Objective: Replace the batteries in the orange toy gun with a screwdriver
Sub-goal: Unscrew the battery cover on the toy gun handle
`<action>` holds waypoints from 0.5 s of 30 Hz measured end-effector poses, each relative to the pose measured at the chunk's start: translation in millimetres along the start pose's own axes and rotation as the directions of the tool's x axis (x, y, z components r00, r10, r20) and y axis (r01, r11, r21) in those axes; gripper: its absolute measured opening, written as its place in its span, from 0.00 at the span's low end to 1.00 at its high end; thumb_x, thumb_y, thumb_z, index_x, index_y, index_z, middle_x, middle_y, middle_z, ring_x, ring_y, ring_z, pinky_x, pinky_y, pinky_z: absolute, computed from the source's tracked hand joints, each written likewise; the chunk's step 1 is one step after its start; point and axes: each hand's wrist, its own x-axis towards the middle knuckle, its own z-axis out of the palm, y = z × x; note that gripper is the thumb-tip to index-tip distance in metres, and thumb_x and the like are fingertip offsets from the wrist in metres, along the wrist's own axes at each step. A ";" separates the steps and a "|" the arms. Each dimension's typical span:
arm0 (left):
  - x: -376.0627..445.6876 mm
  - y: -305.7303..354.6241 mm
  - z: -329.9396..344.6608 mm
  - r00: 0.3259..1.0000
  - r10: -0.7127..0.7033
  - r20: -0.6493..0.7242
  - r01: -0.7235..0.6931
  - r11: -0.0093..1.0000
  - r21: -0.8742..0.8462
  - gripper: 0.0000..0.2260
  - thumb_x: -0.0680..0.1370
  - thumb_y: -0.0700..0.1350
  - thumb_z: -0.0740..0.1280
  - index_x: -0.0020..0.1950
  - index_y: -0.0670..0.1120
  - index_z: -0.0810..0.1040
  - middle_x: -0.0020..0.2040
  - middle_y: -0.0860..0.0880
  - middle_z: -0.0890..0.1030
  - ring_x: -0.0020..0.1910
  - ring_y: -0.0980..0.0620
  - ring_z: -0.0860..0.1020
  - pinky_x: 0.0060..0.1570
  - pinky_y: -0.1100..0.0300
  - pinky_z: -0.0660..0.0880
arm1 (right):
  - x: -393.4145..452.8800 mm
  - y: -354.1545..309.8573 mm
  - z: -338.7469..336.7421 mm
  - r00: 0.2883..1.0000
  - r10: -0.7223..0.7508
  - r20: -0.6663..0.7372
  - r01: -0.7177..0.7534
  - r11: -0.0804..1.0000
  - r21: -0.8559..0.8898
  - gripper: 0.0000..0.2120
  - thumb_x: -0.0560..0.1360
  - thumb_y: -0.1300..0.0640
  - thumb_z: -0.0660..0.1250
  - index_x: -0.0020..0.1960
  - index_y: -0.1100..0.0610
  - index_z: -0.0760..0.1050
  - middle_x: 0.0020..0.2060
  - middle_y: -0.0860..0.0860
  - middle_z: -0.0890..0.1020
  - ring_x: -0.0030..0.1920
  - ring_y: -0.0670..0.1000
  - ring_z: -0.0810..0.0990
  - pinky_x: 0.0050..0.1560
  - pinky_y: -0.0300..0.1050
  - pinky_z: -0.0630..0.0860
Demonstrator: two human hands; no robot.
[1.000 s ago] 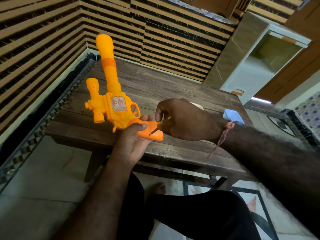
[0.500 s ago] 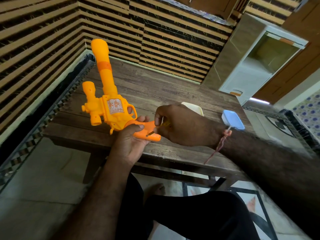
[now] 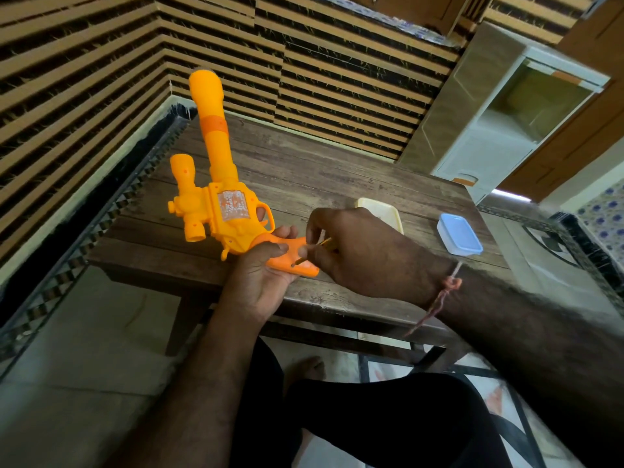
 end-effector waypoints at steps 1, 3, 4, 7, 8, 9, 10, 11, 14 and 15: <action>-1.1 0.8 1.3 1.000 -0.007 -0.008 0.007 1.000 -0.002 0.18 0.66 0.34 0.66 0.56 0.42 0.75 0.57 0.42 0.79 0.61 0.42 0.78 0.59 0.37 0.74 | -0.1 1.0 0.8 1.000 0.003 -0.012 -0.004 1.000 -0.025 0.08 0.79 0.51 0.62 0.52 0.54 0.75 0.42 0.52 0.82 0.42 0.52 0.80 0.42 0.47 0.77; -2.3 -0.7 1.4 1.000 0.011 -0.026 -0.011 1.000 0.006 0.16 0.69 0.34 0.65 0.55 0.43 0.79 0.57 0.42 0.80 0.66 0.40 0.76 0.61 0.35 0.72 | -0.8 2.7 1.3 1.000 0.002 -0.030 -0.003 0.999 -0.041 0.08 0.79 0.52 0.61 0.54 0.54 0.75 0.42 0.52 0.82 0.42 0.53 0.80 0.42 0.48 0.78; -3.9 -0.6 3.0 1.000 0.026 -0.018 -0.026 1.000 0.008 0.13 0.72 0.33 0.63 0.50 0.45 0.83 0.53 0.45 0.83 0.65 0.41 0.77 0.63 0.34 0.70 | -1.8 2.9 0.8 1.000 -0.002 -0.023 0.002 1.000 -0.025 0.07 0.78 0.55 0.63 0.56 0.53 0.74 0.42 0.51 0.81 0.42 0.51 0.80 0.42 0.46 0.77; -8.2 1.5 8.4 0.998 0.068 0.007 -0.068 0.998 0.017 0.25 0.77 0.31 0.57 0.35 0.53 0.86 0.41 0.52 0.85 0.56 0.48 0.79 0.65 0.34 0.67 | -6.1 2.6 1.9 1.000 -0.020 0.010 0.020 0.999 0.026 0.15 0.72 0.63 0.67 0.57 0.52 0.73 0.40 0.42 0.73 0.38 0.42 0.72 0.37 0.33 0.68; -8.7 1.4 9.1 0.997 0.076 0.020 -0.077 0.997 0.024 0.23 0.76 0.31 0.59 0.36 0.54 0.86 0.40 0.53 0.84 0.54 0.49 0.79 0.63 0.35 0.68 | -6.8 3.1 2.4 1.000 -0.020 0.003 0.020 0.999 0.043 0.15 0.71 0.64 0.68 0.56 0.52 0.74 0.39 0.41 0.71 0.37 0.41 0.71 0.36 0.30 0.66; -8.4 1.6 9.4 0.996 0.075 0.040 -0.076 0.997 0.017 0.20 0.73 0.32 0.61 0.38 0.54 0.85 0.41 0.52 0.84 0.53 0.49 0.80 0.61 0.36 0.70 | -7.2 4.5 3.6 1.000 -0.008 -0.009 0.009 0.998 0.063 0.15 0.70 0.64 0.69 0.54 0.52 0.74 0.39 0.41 0.72 0.37 0.40 0.70 0.36 0.30 0.65; -7.2 1.5 8.3 0.996 0.074 0.042 -0.074 0.997 -0.004 0.19 0.72 0.32 0.62 0.39 0.53 0.85 0.42 0.52 0.84 0.53 0.49 0.80 0.58 0.37 0.72 | -7.5 5.8 4.6 1.000 0.002 -0.023 0.000 0.996 0.089 0.14 0.70 0.63 0.71 0.53 0.52 0.75 0.39 0.41 0.73 0.36 0.40 0.71 0.37 0.31 0.66; -6.5 1.0 7.3 0.996 0.078 0.034 -0.077 0.997 -0.018 0.19 0.73 0.31 0.61 0.38 0.53 0.85 0.42 0.52 0.84 0.52 0.50 0.81 0.54 0.40 0.75 | -7.5 6.6 5.6 0.999 0.013 -0.029 -0.009 0.994 0.110 0.12 0.71 0.62 0.71 0.51 0.52 0.76 0.39 0.42 0.75 0.35 0.40 0.72 0.36 0.32 0.67; -4.8 -0.5 5.3 0.999 0.028 0.036 -0.028 1.000 -0.011 0.14 0.72 0.33 0.62 0.41 0.48 0.85 0.46 0.48 0.84 0.52 0.47 0.82 0.53 0.42 0.78 | -6.2 6.6 7.9 0.998 0.023 -0.059 -0.016 0.992 0.125 0.05 0.76 0.53 0.69 0.49 0.54 0.76 0.37 0.44 0.78 0.35 0.42 0.75 0.36 0.36 0.70; -5.1 0.3 6.0 1.000 0.012 0.019 -0.012 1.000 -0.002 0.11 0.70 0.34 0.64 0.46 0.45 0.83 0.49 0.45 0.83 0.55 0.45 0.81 0.57 0.39 0.75 | -5.7 5.7 8.7 0.996 0.031 -0.080 -0.022 0.994 0.105 0.06 0.78 0.52 0.65 0.49 0.54 0.76 0.38 0.46 0.80 0.37 0.46 0.78 0.38 0.41 0.73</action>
